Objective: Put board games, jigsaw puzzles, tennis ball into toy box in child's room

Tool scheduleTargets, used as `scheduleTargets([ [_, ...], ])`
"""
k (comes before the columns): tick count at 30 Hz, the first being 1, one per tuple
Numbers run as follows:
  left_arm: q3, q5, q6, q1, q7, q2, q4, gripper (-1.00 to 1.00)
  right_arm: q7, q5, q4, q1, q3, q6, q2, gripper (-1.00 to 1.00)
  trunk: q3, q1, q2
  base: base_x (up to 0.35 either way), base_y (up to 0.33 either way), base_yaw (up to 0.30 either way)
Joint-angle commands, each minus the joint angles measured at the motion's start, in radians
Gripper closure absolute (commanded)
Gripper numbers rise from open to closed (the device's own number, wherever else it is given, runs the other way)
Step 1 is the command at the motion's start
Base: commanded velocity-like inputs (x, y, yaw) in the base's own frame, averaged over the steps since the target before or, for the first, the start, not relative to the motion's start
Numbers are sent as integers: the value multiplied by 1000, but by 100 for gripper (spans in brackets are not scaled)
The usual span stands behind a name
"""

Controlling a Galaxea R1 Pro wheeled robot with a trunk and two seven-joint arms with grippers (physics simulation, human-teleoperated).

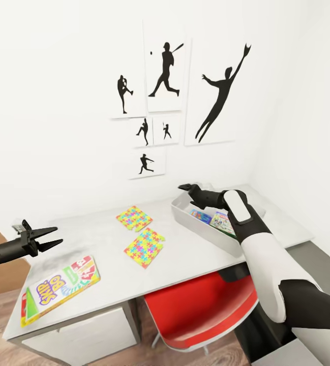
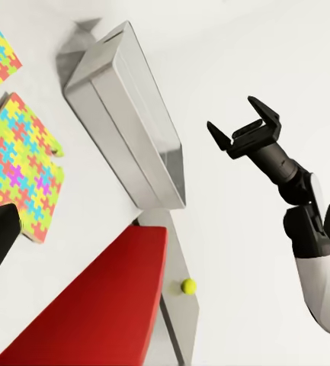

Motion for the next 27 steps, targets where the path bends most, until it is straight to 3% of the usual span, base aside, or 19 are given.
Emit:
scheduleTargets([
  [1,0,-1,10,-1,-4,3,0,-100,-7,-8,-3,1,-1,4,-1,-100,0,0,-2,-39,15,70],
  [8,0,-1,9,1,-4,16,1,-100,-8,-9,-92,68,-1,29,-18,-100,11,0,-2,-14,6,70],
  [18,0,-2,8,3,-4,29,1,-100,-13,-9,-363,190,-6,147,-30,-100,28,0,-2,-62,32,70],
  [27,-1,-4,-17,6,-4,31,2,-100,-15,-10,-408,247,-13,184,-31,-100,43,0,-2,-71,44,71],
])
